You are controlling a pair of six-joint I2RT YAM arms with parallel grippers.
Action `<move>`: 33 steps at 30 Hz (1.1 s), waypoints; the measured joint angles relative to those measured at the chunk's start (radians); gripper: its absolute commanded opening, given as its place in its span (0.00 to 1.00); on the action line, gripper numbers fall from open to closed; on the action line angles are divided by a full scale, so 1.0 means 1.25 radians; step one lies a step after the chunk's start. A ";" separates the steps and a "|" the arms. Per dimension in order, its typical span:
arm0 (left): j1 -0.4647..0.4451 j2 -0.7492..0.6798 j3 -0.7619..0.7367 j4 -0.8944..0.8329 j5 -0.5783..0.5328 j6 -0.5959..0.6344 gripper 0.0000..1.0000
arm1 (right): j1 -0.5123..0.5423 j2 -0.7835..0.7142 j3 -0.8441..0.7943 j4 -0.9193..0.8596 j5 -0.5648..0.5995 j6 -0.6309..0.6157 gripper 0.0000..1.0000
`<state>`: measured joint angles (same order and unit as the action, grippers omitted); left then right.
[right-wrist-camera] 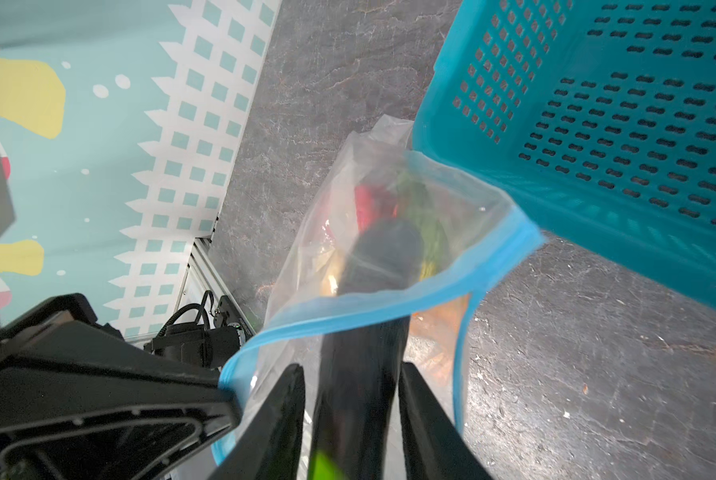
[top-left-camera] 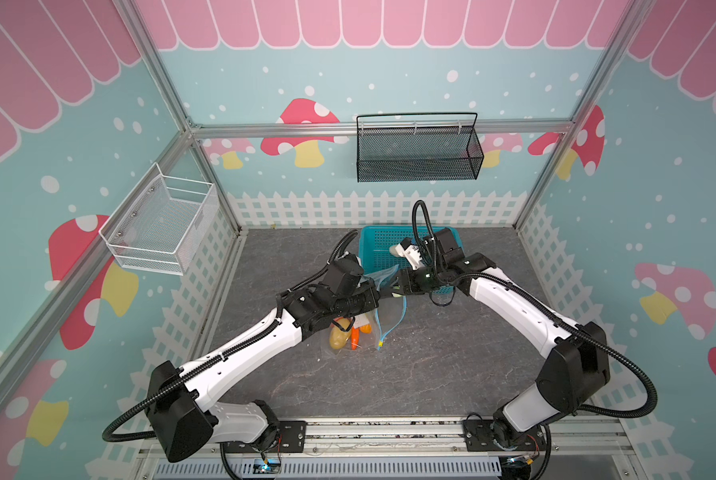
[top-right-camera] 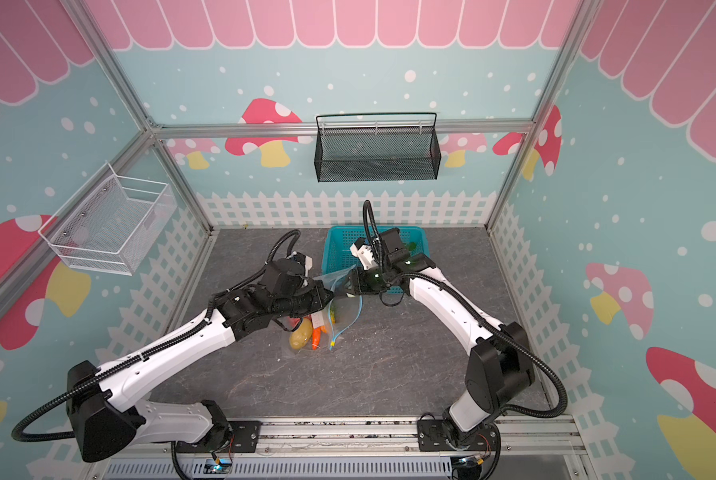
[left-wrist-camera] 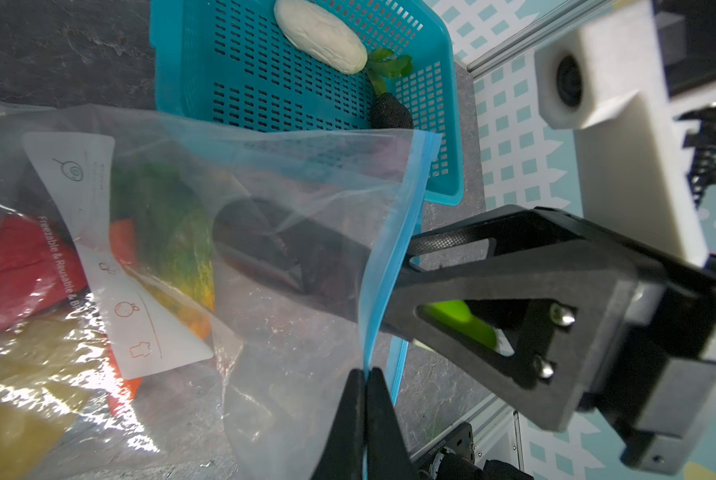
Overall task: Place the food in the zip-top bag and seal the zipper
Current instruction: 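Lower the eggplant into the bag and open the right gripper, then raise the right gripper and move it to the bag's blue zipper edge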
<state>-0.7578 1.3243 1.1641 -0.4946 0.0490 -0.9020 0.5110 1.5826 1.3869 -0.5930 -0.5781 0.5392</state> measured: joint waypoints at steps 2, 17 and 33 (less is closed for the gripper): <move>0.000 -0.002 -0.001 0.002 0.000 0.000 0.00 | 0.000 0.000 -0.008 0.017 0.000 0.008 0.40; 0.000 -0.006 -0.006 0.006 -0.008 0.000 0.00 | 0.001 0.005 -0.069 0.063 -0.014 0.031 0.37; 0.004 -0.008 -0.006 0.006 -0.016 0.000 0.00 | 0.016 -0.257 -0.137 0.011 0.198 0.023 0.49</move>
<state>-0.7532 1.3144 1.1564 -0.4870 0.0296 -0.9020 0.5304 1.2613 1.2160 -0.5797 -0.3302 0.5686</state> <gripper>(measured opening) 0.047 0.479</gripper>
